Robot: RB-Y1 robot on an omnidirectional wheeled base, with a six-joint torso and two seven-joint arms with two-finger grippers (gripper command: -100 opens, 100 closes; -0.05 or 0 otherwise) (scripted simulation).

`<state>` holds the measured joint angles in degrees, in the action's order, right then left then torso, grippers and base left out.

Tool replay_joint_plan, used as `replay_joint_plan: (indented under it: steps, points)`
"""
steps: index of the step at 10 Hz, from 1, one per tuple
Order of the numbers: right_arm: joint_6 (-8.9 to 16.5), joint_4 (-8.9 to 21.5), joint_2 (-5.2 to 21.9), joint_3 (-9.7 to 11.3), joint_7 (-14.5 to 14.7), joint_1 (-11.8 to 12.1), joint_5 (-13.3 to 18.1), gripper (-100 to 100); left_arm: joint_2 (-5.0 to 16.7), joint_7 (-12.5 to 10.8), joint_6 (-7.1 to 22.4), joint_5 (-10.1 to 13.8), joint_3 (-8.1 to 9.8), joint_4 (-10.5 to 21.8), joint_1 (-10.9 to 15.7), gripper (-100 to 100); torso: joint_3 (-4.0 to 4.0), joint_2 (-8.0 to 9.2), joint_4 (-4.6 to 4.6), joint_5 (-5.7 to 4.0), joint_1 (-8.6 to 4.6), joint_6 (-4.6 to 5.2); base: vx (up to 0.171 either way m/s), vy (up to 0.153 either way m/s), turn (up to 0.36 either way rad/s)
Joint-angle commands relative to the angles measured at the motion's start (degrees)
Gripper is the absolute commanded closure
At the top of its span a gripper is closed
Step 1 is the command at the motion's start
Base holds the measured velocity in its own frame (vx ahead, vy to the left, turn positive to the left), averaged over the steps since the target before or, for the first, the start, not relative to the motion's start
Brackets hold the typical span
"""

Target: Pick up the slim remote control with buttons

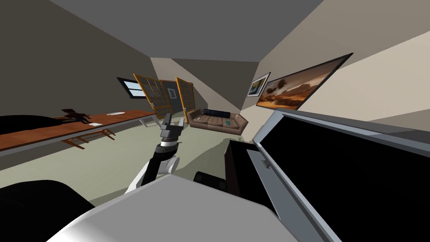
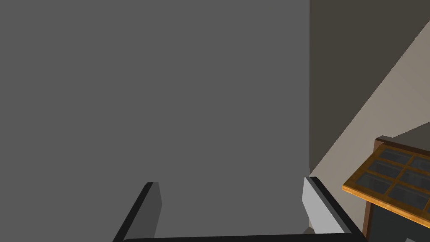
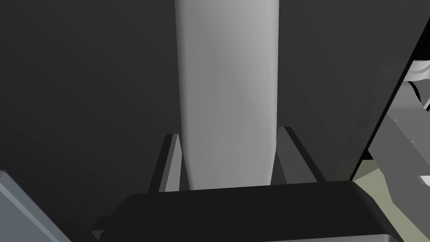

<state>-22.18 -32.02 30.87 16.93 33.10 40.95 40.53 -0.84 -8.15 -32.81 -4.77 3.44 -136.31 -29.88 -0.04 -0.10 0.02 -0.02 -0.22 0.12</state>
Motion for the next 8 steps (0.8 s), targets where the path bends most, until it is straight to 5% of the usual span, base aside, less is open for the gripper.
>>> replay_joint_plan:
  steps: [1,2,3,4,7,8]
  points:
    - [0.00,0.00,0.00,0.00,0.00,0.00,0.00,100,0.00,0.00,0.00,0.00,0.00,0.00,0.00,0,0.00,0.00,0.00,0.00,0.00,0.00,0.000,0.000,0.000]
    - [0.00,0.00,0.00,0.00,0.00,0.00,0.00,100,0.00,0.00,0.00,0.00,0.00,0.00,0.00,0,0.00,-0.01,0.00,0.00,0.00,0.00,0.000,0.000,0.000]
    - [0.01,0.00,0.00,0.00,0.00,0.00,0.00,0,0.00,0.00,0.00,0.00,0.00,0.00,0.00,0,-0.01,-0.01,-0.01,0.00,0.00,0.00,0.000,0.000,0.000]
    - [-1.32,-1.37,1.83,-0.59,-0.18,1.94,0.04,100,0.00,0.00,0.00,0.00,0.00,0.00,0.00,0,-0.01,-0.01,-0.01,0.00,0.00,0.00,0.049,0.040,-0.082]
    - [-2.35,-1.64,2.85,-0.94,-0.13,2.78,0.04,100,0.00,0.00,0.00,0.00,0.00,0.00,-0.01,0,-0.19,-0.31,-0.08,0.08,0.21,0.02,0.066,0.040,-0.041]
    - [-2.45,-1.84,2.97,-0.93,-0.25,2.94,0.04,0,0.00,0.00,0.00,0.00,0.00,0.00,0.00,0,-0.12,-0.20,-0.05,0.04,0.12,0.00,0.006,0.005,0.001]
